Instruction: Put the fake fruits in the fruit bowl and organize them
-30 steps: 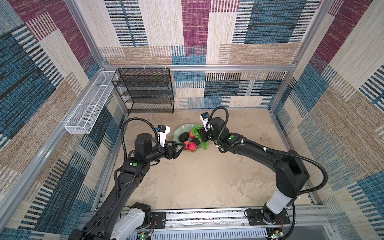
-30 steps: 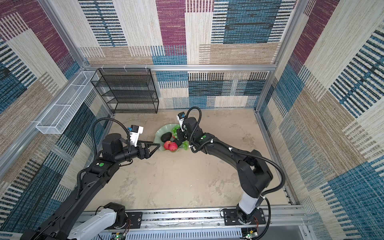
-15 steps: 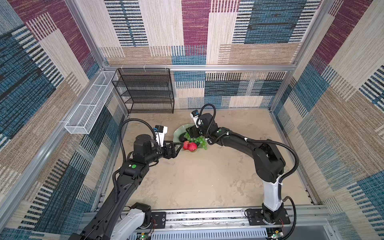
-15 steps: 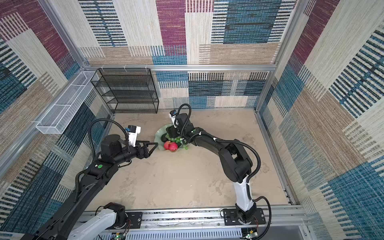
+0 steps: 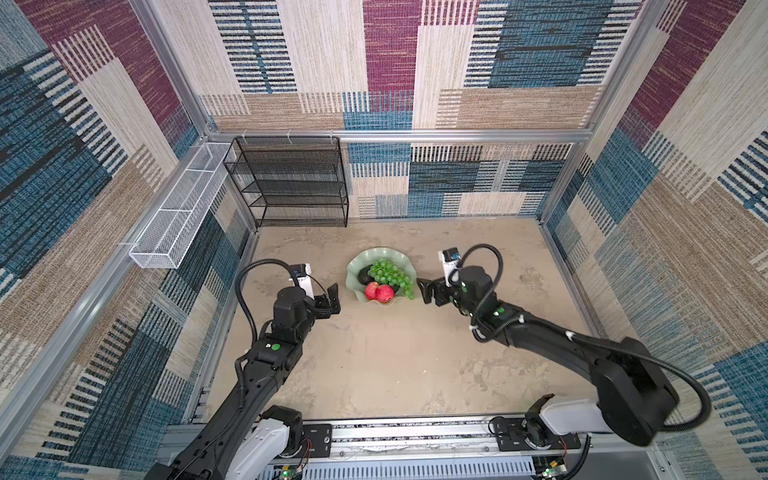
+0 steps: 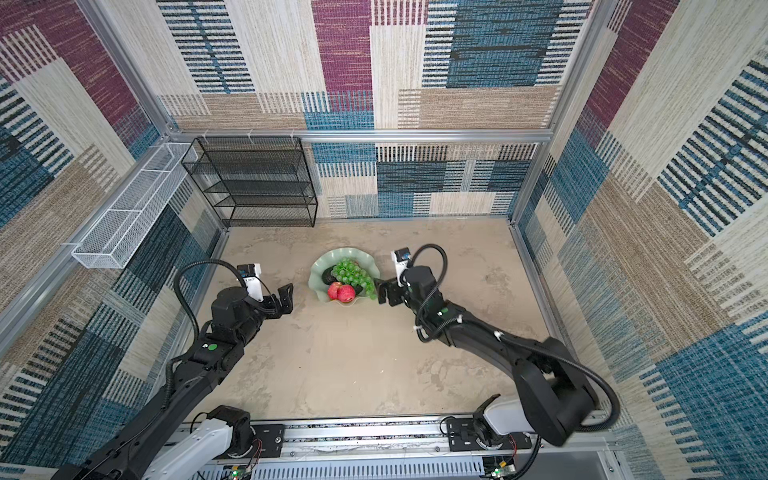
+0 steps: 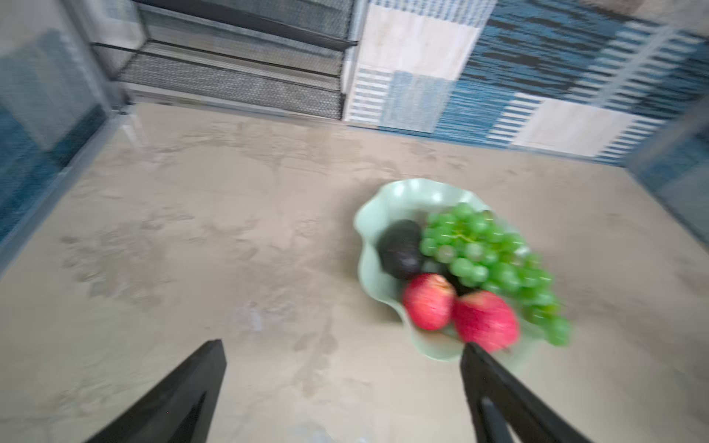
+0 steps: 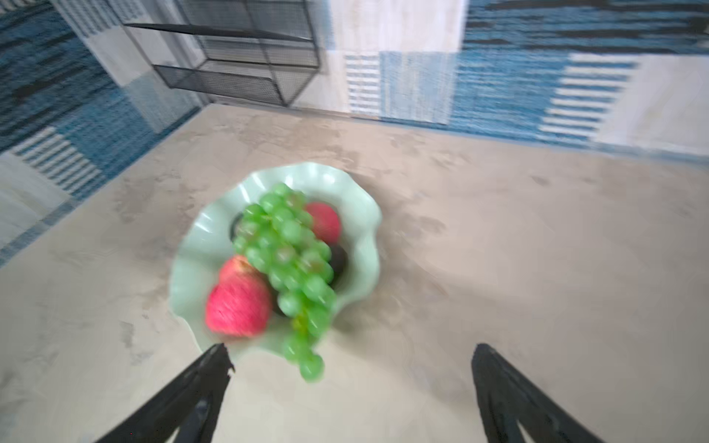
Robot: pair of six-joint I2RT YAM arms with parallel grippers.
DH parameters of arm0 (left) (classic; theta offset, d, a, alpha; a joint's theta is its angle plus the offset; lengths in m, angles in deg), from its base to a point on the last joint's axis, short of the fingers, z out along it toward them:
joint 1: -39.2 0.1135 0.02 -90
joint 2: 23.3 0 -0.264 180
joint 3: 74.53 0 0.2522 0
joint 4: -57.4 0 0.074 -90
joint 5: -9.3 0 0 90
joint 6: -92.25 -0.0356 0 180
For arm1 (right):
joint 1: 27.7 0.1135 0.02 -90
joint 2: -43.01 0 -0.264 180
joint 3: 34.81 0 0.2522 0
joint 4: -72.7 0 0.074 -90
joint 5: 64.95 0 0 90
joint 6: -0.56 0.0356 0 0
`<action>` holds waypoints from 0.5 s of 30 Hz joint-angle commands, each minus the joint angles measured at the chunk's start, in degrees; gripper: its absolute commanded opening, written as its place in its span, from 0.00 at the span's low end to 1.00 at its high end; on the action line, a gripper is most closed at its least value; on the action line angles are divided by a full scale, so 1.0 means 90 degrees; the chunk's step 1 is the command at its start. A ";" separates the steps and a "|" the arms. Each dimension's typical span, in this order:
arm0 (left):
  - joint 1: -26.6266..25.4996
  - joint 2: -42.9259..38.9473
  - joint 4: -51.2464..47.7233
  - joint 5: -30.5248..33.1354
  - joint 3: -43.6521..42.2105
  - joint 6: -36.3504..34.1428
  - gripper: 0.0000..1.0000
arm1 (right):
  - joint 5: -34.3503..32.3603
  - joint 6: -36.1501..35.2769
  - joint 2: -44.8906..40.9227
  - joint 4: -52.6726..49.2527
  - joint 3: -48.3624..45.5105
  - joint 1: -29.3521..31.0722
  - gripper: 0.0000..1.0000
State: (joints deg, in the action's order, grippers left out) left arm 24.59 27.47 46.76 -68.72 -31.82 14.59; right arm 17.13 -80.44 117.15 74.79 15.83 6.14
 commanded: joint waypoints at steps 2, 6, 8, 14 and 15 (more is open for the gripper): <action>0.0244 0.0415 0.2347 0.2008 -0.0921 -0.0858 0.99 | -0.1930 -0.0200 -0.1198 0.1758 -0.1489 -0.0209 1.00; 0.0985 0.1234 0.2593 0.1168 -0.1054 -0.0865 0.99 | -0.2708 -0.0715 -0.1985 0.2061 -0.2324 -0.0691 1.00; 0.1356 0.1821 0.3062 0.0711 -0.1148 -0.0825 0.99 | -0.2782 -0.1069 -0.2296 0.2818 -0.2887 -0.0897 1.00; 0.2074 0.3214 0.4480 -0.0481 -0.0875 -0.0726 0.99 | -0.2119 -0.1039 -0.1759 0.4620 -0.3761 -0.2113 1.00; 0.2098 0.3664 0.5161 -0.0582 -0.0939 -0.0789 1.00 | -0.1881 -0.0992 -0.1475 0.5004 -0.3827 -0.2317 1.00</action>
State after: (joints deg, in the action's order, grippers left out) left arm 42.80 55.12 78.06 -67.97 -39.50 8.95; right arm -3.46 -88.55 100.98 106.77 -17.31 -12.24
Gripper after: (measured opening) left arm 0.993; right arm 0.996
